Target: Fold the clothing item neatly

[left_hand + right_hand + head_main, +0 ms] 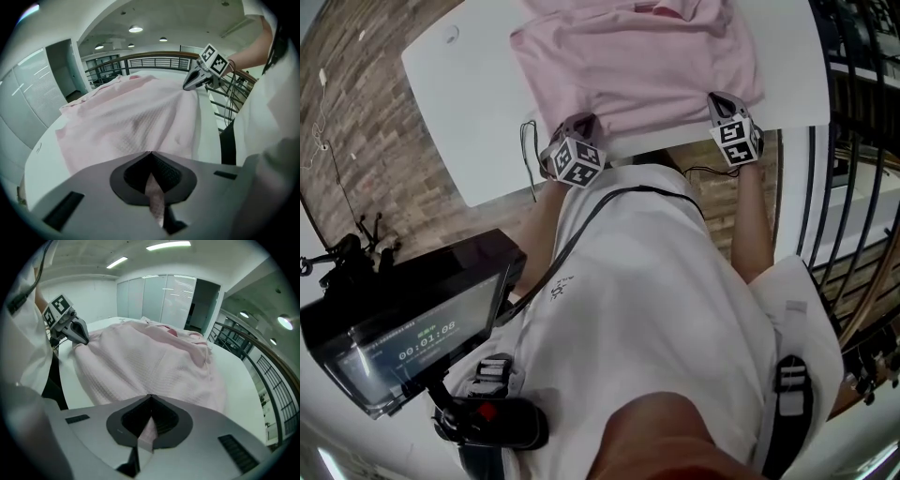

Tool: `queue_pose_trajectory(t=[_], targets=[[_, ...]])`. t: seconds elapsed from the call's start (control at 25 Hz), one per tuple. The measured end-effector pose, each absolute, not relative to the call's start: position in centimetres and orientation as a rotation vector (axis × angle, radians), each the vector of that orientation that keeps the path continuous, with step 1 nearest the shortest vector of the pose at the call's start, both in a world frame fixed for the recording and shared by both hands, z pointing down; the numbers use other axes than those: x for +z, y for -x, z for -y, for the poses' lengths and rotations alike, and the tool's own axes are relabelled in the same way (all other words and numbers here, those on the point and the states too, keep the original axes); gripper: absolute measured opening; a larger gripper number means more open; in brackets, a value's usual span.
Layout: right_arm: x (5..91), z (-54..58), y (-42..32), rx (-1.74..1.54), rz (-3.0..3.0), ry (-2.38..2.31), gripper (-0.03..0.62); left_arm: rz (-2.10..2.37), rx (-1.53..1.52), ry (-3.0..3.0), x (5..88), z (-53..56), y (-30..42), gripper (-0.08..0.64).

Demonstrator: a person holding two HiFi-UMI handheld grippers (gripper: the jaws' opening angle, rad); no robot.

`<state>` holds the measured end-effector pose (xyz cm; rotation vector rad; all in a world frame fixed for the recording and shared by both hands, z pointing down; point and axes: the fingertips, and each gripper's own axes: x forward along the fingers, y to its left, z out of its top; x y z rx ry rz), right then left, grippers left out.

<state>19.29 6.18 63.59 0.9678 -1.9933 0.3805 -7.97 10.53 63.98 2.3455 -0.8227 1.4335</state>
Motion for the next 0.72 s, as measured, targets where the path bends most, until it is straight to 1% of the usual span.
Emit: queue_pose_trajectory(t=[0.16,0.36,0.6,0.72], targets=[[64.2,-6.2,-20.0,0.45,1.976,-0.99,0.003,0.831,1.42,-2.31,64.1,-10.6,9.2,0.003],[63.2,-5.5,-20.3,0.409,2.01,-0.998,0.003,0.823,1.489,-2.308,63.8,-11.2,10.9,0.003],[63.4,-3.2,-22.4,0.375,1.939,-1.081,0.003,0.841,1.476,-2.332,63.8,-9.7,8.6,0.003],[64.2,-3.5,-22.9,0.396,1.888,-1.085,0.003,0.857,1.455,-2.3,64.5,-9.7,9.1,0.003]])
